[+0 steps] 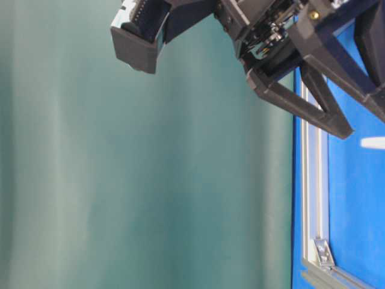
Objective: Insert the wire through the string loop located in the center.
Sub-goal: 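Open the left gripper, releasing the cable along the frame rail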
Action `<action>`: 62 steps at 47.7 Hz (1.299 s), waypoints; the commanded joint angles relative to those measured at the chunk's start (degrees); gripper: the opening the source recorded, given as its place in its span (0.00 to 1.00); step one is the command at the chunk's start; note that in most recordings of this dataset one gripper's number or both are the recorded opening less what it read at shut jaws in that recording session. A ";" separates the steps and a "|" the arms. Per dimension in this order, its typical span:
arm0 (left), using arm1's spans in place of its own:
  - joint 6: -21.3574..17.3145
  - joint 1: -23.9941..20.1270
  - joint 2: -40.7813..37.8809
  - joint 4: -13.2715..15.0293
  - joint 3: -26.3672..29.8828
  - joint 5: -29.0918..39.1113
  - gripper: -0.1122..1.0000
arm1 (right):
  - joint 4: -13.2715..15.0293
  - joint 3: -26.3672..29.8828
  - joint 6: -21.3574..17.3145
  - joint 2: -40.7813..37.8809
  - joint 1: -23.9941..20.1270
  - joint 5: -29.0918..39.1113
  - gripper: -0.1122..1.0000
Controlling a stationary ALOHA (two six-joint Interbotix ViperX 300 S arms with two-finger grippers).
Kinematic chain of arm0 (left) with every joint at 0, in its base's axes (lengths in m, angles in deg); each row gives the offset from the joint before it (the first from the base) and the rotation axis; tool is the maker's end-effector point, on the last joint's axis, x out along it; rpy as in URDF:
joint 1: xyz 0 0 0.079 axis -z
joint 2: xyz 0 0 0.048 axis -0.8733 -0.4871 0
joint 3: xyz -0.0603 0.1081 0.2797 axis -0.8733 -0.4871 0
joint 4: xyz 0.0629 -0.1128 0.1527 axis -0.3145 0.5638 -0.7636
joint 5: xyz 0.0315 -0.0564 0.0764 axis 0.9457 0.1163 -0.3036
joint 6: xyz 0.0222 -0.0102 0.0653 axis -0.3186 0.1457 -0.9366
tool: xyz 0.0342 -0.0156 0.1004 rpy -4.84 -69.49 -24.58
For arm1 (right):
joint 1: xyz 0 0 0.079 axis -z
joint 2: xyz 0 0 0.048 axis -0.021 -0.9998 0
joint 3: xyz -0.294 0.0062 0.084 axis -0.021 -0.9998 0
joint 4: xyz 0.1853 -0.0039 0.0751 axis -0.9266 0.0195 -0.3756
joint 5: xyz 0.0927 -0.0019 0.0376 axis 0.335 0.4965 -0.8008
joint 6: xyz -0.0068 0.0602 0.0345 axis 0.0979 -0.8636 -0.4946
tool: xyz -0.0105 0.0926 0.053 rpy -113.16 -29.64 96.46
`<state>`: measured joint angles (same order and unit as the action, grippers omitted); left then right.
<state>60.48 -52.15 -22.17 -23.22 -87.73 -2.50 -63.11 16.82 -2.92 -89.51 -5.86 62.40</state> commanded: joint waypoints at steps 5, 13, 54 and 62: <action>-0.88 -0.26 0.35 0.00 0.79 -0.09 0.85 | 0.00 0.26 -0.09 2.11 -0.09 0.00 0.93; -0.79 -0.44 0.44 0.00 0.88 -0.09 0.83 | 0.00 0.09 -0.09 2.20 -0.09 0.18 0.93; -0.79 -2.20 6.77 0.00 7.82 5.89 0.83 | 0.09 0.09 0.18 15.82 -0.18 11.25 0.93; -0.79 -2.20 6.42 0.00 8.26 5.89 0.83 | 0.09 -0.09 0.18 15.82 -0.18 11.25 0.93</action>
<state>59.61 -54.17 -16.02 -23.22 -80.52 3.65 -63.11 16.29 -2.74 -74.74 -5.95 73.82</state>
